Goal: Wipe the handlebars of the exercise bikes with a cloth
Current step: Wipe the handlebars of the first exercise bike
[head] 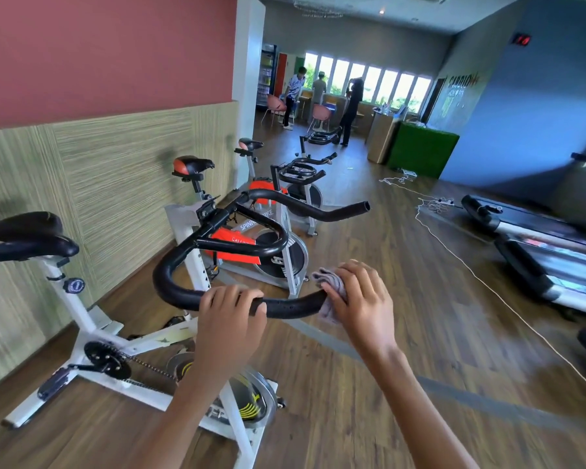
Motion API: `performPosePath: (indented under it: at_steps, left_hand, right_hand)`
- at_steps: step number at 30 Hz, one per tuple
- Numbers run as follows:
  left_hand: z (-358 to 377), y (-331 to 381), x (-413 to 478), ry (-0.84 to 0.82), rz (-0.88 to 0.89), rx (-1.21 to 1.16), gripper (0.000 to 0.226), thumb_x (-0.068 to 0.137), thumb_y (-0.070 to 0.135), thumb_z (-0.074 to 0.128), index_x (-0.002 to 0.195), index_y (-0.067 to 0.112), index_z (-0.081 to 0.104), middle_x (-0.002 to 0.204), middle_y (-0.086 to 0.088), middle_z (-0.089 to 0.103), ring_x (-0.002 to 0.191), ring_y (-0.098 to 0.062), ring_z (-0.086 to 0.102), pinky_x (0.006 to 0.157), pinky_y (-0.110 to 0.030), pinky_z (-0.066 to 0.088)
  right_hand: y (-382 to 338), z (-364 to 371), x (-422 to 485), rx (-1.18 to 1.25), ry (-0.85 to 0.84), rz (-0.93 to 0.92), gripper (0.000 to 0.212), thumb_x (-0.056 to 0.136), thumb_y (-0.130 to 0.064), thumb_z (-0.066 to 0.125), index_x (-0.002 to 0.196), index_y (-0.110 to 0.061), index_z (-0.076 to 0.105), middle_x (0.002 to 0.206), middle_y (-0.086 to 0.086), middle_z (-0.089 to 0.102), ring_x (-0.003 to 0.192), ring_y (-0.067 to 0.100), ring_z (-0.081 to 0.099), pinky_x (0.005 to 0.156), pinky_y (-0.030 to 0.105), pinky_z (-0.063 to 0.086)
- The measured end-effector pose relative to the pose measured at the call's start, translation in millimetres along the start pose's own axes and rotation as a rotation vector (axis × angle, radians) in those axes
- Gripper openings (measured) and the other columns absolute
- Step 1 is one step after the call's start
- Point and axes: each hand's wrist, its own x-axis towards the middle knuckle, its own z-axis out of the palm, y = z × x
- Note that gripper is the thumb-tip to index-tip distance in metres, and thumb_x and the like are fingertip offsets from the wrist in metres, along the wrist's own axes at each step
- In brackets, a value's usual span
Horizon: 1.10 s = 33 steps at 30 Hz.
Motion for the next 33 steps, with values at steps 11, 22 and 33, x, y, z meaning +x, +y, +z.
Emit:
performPosePath:
  at_steps: [11,22,33]
  left_hand:
    - [2,-5,-2,-0.007,0.033,-0.001,0.032,0.094,0.037,0.044,0.107,0.017,0.065,0.1,0.004,0.063,0.096,-0.018,0.056,0.096,-0.037,0.037]
    - [11,-5,0,0.104,0.051,0.035,0.033,0.092,0.035,0.045,0.103,0.015,0.069,0.098,0.001,0.067,0.093,-0.019,0.057,0.091,-0.038,0.038]
    - [6,-8,-1,0.066,0.059,0.019,0.032,0.092,0.035,0.047,0.105,0.017,0.069,0.101,0.003,0.066,0.094,-0.02,0.06,0.094,-0.036,0.037]
  right_hand:
    - [-19,-1,33,-0.478,-0.238,-0.094,0.047,0.085,-0.05,0.06,0.052,-0.017,0.055,0.051,0.002,0.055,0.051,0.025,0.053,0.054,0.032,0.04]
    - [-25,16,6,-0.317,-0.082,-0.277,0.046,0.098,-0.052,0.045,0.071,-0.017,0.06,0.067,0.003,0.055,0.066,0.026,0.053,0.074,0.039,0.051]
    - [-25,21,8,-0.27,0.02,-0.197,0.031,0.095,-0.03,0.051,0.069,-0.016,0.061,0.065,0.002,0.055,0.066,0.027,0.055,0.095,0.04,0.044]
